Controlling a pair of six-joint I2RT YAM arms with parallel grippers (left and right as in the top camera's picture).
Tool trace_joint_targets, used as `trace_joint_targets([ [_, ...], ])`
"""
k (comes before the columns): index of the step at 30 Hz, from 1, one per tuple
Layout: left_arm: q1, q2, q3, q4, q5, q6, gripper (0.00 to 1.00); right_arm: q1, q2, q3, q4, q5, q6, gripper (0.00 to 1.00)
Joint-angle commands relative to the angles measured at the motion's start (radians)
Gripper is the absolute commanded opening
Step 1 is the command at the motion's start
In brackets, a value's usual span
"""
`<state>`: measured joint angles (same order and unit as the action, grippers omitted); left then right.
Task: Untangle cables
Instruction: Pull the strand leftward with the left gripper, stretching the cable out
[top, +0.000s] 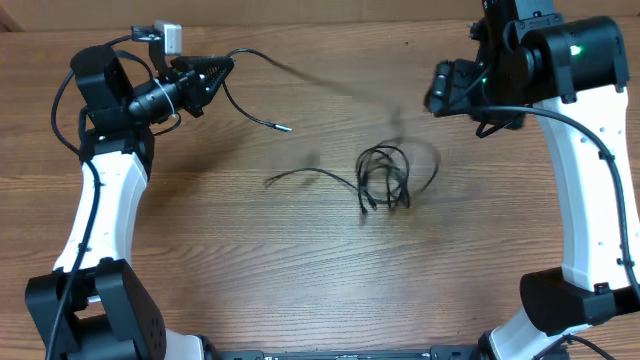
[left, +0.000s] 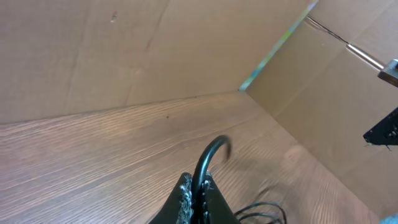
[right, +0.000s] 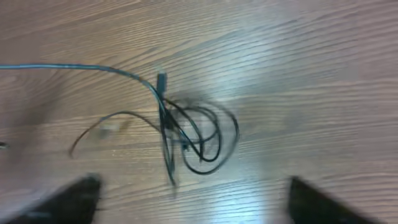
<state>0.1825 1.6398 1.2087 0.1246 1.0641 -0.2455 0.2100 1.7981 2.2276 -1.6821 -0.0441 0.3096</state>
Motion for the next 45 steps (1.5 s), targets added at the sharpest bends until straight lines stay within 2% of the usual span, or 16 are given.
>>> trace_joint_targets([
  [1, 0.006, -0.017, 0.005, 0.002, 0.002, -0.017, 0.04, -0.003, -0.036, 0.031, 0.013, 0.055, 0.004, 1.0],
  [9, 0.007, -0.018, 0.006, -0.002, 0.006, -0.026, 0.04, -0.004, -0.036, 0.029, 0.031, 0.081, 0.005, 1.0],
  [11, 0.007, -0.025, 0.007, 0.031, 0.02, -0.102, 0.04, -0.003, -0.034, 0.016, 0.031, 0.08, 0.008, 1.0],
  [15, 0.007, -0.061, 0.03, 0.213, 0.098, -0.301, 0.04, -0.003, -0.032, -0.08, 0.033, 0.08, 0.061, 1.0],
  [19, 0.007, -0.132, 0.053, 0.368, 0.115, -0.399, 0.04, 0.0, -0.032, -0.23, 0.092, 0.07, 0.06, 1.0],
  [24, 0.021, -0.24, 0.055, 0.358, 0.096, -0.378, 0.04, 0.0, -0.032, -0.451, 0.196, -0.042, 0.026, 1.0],
  [31, 0.059, -0.32, 0.055, 0.109, 0.041, -0.221, 0.04, 0.008, -0.032, -0.715, 0.349, -0.084, 0.015, 1.0],
  [35, 0.059, -0.322, 0.055, -0.004, 0.032, -0.165, 0.04, 0.045, -0.03, -0.903, 0.594, -0.273, -0.051, 1.0],
  [41, 0.059, -0.322, 0.055, -0.051, 0.028, -0.161, 0.04, 0.089, 0.003, -1.027, 0.793, -0.286, -0.053, 1.0],
  [43, 0.059, -0.322, 0.055, -0.05, 0.029, -0.161, 0.04, 0.093, 0.012, -1.031, 0.821, -0.259, -0.052, 0.95],
  [44, 0.059, -0.322, 0.055, -0.051, 0.029, -0.161, 0.04, 0.094, 0.013, -1.031, 0.836, -0.228, -0.049, 0.83],
  [45, 0.059, -0.322, 0.055, -0.055, 0.029, -0.161, 0.04, 0.094, 0.013, -1.031, 0.844, -0.208, -0.049, 0.78],
])
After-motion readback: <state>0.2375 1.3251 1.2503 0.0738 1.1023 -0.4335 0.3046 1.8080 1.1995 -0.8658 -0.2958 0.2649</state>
